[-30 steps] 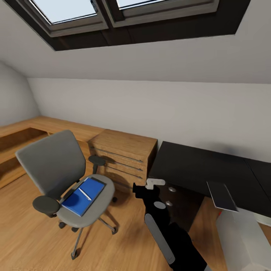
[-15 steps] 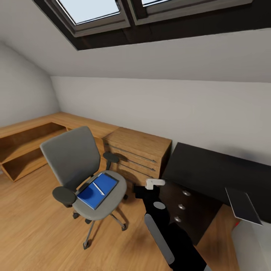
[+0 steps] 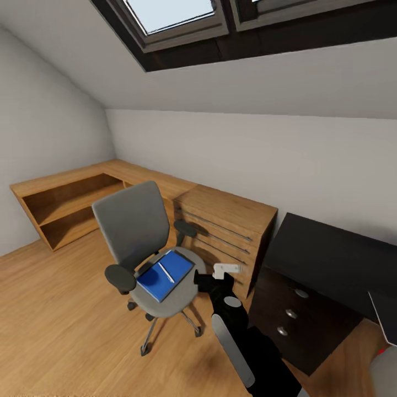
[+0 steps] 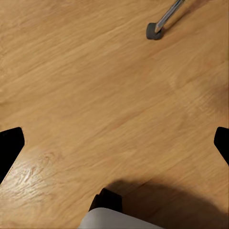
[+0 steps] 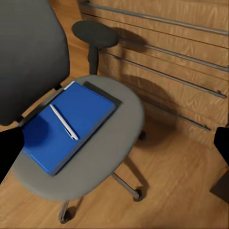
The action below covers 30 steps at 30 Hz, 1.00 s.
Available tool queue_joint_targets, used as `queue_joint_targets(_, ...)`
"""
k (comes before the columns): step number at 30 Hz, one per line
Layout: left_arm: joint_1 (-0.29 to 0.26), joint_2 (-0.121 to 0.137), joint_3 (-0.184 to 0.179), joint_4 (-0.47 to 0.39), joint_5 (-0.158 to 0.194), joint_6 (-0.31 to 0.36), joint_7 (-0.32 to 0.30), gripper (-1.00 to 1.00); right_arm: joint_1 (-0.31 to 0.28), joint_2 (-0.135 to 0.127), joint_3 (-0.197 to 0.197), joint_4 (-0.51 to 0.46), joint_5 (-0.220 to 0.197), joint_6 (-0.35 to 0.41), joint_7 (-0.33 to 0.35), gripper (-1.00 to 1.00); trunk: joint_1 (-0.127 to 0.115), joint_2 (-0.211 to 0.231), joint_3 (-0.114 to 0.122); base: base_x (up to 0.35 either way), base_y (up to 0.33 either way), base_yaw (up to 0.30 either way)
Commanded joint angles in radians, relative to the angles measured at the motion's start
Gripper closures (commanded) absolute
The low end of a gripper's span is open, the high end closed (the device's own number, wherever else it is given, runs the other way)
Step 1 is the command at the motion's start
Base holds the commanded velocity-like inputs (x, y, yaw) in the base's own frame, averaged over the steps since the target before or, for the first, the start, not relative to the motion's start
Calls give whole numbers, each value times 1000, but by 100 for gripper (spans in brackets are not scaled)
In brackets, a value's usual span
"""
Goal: In the bedroom, organize the workspace by keeping the computer under the desk, ensuring the monitor is on the desk, placing the keyboard on the desk next to the monitor, placing the mouse on the desk next to the keyboard, moving the folder from the swivel chair onto the desk next to the mouse, stacking the notebook on top of the folder with the pen on top of the notebook, and positioning the swivel chair next to the desk.
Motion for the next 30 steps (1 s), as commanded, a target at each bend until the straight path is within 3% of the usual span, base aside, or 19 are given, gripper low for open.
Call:
queue_joint_targets(1,-1,0,4,2,10,-2,-10,-100,-1,0,1,-1,-8,3,-9,-100,0,-1,-2,133,236,250)
queue_joint_targets(10,-1,1,4,2,12,-4,-10,-100,-1,-2,3,-3,-9,3,-9,-100,0,-1,-5,78,262,125)
queue_joint_targets(28,-1,1,4,3,12,-2,-9,-100,-1,-4,20,-8,-9,3,-8,-100,0,-1,-5,2,21,2)
queue_joint_targets(30,-1,2,5,3,12,-2,-7,-100,-1,-6,48,-9,-8,3,-10,-100,0,-1,-2,0,0,0)
